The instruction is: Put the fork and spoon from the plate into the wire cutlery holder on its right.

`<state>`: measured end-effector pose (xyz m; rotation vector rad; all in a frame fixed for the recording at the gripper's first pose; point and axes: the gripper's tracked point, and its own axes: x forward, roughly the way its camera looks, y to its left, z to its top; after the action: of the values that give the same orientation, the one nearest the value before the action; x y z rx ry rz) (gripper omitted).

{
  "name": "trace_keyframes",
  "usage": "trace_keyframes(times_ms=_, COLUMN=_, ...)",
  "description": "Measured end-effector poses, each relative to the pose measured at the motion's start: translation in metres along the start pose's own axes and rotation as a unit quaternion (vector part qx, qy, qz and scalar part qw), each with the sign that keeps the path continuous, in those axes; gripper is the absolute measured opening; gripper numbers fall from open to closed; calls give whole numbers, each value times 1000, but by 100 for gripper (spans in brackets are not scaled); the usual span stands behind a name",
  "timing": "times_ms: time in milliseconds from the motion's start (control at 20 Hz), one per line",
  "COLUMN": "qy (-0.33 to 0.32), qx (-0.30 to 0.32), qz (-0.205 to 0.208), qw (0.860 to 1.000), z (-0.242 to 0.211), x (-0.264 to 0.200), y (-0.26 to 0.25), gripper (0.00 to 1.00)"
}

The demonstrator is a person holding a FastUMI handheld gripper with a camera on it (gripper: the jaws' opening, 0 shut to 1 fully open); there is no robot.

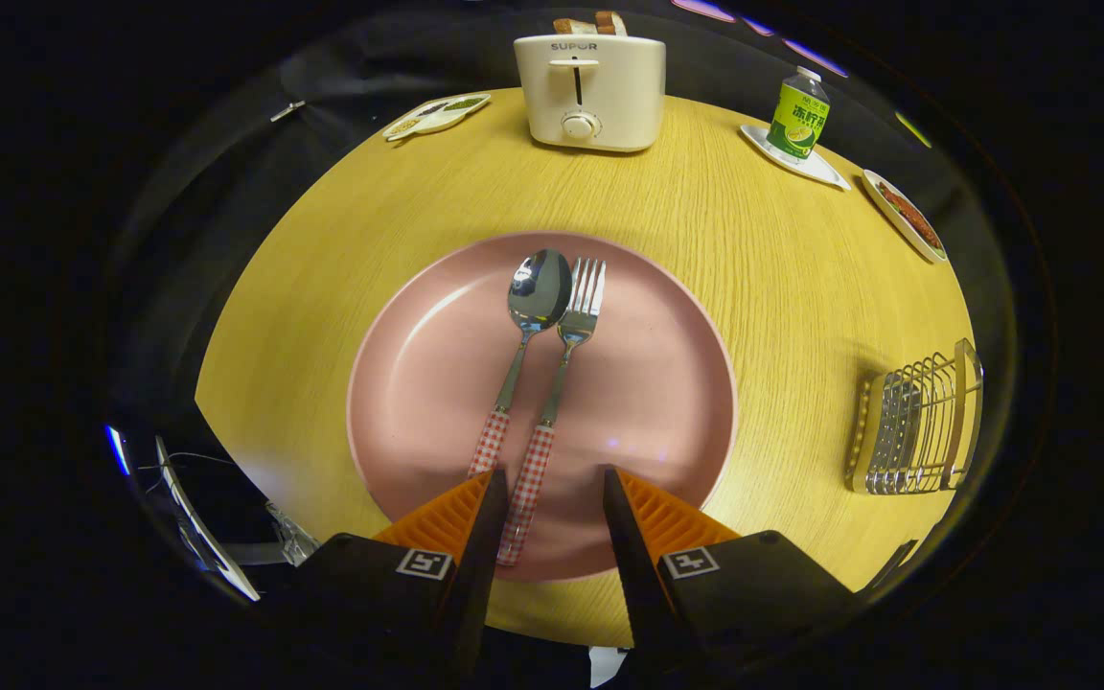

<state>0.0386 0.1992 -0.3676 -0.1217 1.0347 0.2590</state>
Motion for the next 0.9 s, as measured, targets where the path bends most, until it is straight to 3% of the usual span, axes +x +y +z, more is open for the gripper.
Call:
trace_keyframes(times_ms=150, qy=13, qx=11, qz=16, qw=1000, z=-1, x=2, y=7, gripper=50)
trace_keyframes(times_ms=300, qy=26, qx=21, qz=20, qw=999, z=-1, x=4, y=8, gripper=18)
trace_keyframes(times_ms=350, qy=29, qx=23, qz=30, qw=999, z=1, x=3, y=10, gripper=15)
trace_keyframes(times_ms=450, qy=39, qx=32, qz=47, qw=998, z=-2, x=3, y=8, gripper=14)
trace_keyframes(times_ms=700, qy=38, qx=38, qz=40, qw=998, z=4, x=-10, y=-5, gripper=14)
trace_keyframes(times_ms=750, qy=41, qx=38, qz=40, qw=998, z=3, x=-10, y=-7, gripper=8)
trace_keyframes(times_ms=900, qy=47, qx=50, qz=47, qw=997, z=2, x=-22, y=-13, gripper=8)
